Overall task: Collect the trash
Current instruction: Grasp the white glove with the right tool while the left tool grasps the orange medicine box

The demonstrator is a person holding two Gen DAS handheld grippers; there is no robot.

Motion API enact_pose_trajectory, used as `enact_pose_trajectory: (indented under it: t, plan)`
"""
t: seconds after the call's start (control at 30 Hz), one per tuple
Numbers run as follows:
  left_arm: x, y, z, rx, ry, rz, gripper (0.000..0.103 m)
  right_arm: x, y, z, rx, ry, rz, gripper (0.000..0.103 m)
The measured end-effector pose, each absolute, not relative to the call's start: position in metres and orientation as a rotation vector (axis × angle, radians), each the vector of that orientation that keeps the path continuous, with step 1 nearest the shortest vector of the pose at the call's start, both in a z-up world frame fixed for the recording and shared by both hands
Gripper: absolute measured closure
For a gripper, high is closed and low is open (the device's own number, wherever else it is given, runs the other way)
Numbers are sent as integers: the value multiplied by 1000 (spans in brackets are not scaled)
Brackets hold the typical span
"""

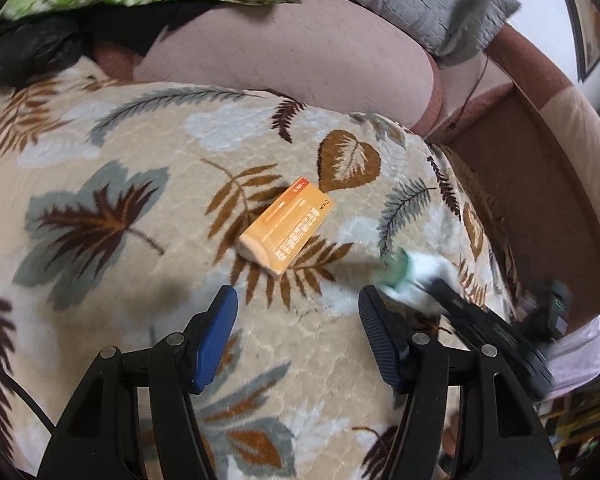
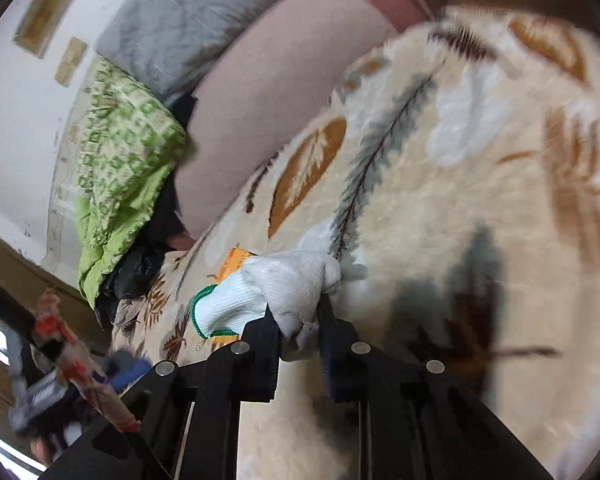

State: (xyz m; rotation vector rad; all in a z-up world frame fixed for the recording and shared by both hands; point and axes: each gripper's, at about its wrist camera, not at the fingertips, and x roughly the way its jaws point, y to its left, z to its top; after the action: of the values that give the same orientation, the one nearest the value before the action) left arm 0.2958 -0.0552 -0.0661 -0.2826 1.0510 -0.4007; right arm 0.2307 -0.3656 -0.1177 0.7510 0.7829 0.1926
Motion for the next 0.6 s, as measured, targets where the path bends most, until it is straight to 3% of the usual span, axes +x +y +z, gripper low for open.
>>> enact_pose_trajectory:
  t: [0.3, 0.6]
  plan:
    - [356, -96, -88, -105, 1045, -449, 41, 141, -390, -85, 695, 628, 115, 85]
    - [370, -123, -122, -24, 1106, -403, 40, 118, -397, -100, 770, 645, 129, 85]
